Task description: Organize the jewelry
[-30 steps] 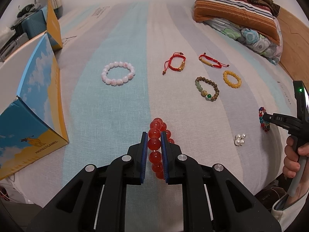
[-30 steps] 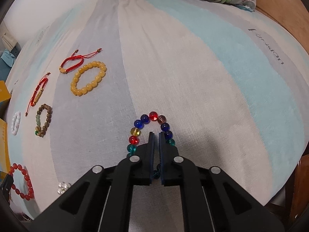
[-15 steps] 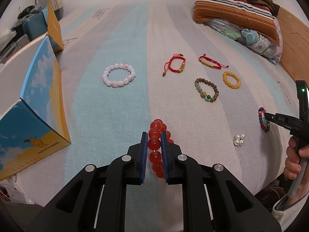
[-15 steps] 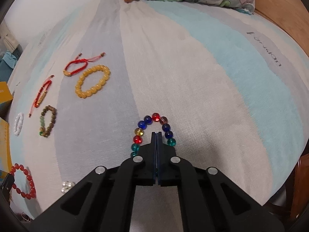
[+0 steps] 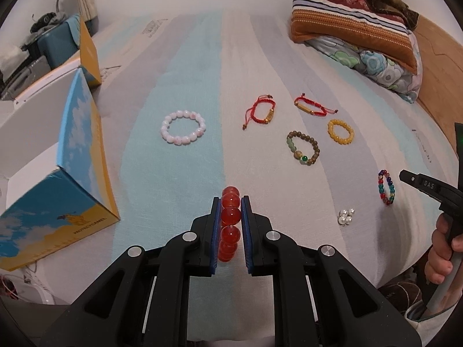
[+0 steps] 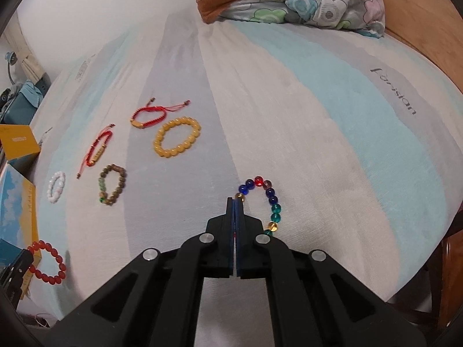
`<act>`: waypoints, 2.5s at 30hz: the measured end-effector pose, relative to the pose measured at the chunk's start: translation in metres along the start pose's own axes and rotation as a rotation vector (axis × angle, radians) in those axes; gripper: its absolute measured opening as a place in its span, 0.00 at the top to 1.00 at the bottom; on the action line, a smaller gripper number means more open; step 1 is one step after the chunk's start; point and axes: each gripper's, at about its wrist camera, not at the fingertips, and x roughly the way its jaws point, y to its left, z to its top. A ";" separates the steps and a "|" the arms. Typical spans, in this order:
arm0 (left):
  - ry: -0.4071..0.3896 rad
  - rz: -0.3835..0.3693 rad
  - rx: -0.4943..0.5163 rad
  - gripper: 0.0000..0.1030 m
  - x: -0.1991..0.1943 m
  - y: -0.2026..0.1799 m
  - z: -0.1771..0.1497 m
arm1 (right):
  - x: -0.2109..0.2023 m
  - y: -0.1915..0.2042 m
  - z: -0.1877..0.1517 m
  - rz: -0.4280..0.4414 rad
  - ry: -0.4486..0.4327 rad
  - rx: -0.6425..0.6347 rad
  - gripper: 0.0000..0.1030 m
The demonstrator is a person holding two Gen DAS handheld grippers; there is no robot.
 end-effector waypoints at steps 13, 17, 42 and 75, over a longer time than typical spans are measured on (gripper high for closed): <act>-0.024 -0.003 -0.009 0.87 -0.020 0.005 0.014 | -0.025 0.015 0.006 0.020 -0.008 -0.017 1.00; -0.033 -0.005 -0.010 0.87 -0.028 0.007 0.023 | -0.033 0.024 0.010 0.021 -0.008 -0.029 1.00; -0.109 0.024 -0.052 0.87 -0.093 0.069 0.089 | -0.095 0.140 0.047 0.122 -0.030 -0.166 1.00; -0.092 0.009 -0.041 0.87 -0.091 0.071 0.079 | 0.042 -0.012 0.018 -0.094 0.264 -0.044 0.66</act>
